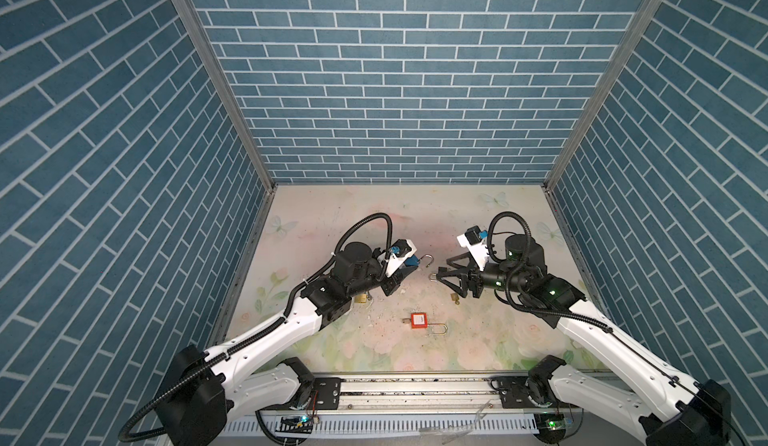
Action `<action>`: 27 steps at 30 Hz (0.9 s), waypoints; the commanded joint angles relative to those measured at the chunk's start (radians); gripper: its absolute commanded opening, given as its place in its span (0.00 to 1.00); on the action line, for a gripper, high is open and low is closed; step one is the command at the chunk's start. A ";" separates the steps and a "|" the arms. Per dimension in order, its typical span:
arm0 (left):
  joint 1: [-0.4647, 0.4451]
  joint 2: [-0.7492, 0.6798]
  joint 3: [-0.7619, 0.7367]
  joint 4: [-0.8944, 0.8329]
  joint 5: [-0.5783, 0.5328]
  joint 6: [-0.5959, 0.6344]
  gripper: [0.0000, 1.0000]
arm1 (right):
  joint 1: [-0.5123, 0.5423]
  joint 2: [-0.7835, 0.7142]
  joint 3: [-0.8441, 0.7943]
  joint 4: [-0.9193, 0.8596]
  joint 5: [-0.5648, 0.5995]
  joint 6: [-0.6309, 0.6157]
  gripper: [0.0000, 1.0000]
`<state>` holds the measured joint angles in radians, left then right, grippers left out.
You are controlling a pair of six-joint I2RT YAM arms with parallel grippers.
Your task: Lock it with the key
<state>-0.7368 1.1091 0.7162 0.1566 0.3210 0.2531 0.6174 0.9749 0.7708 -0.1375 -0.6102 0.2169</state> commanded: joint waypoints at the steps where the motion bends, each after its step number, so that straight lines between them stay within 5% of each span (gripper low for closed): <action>1: -0.011 0.004 0.006 0.070 0.035 0.041 0.08 | 0.007 0.021 -0.017 0.050 -0.006 -0.014 0.70; 16: -0.049 0.005 -0.008 0.057 0.071 0.099 0.09 | 0.006 0.111 0.021 0.111 0.318 0.045 0.66; 27: -0.079 0.026 0.010 -0.007 -0.030 0.178 0.08 | 0.005 0.013 0.027 0.031 0.403 0.122 0.68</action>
<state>-0.8009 1.1301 0.7120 0.1547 0.3157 0.3729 0.6308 1.0325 0.7574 -0.0601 -0.2958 0.2825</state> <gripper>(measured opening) 0.398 0.678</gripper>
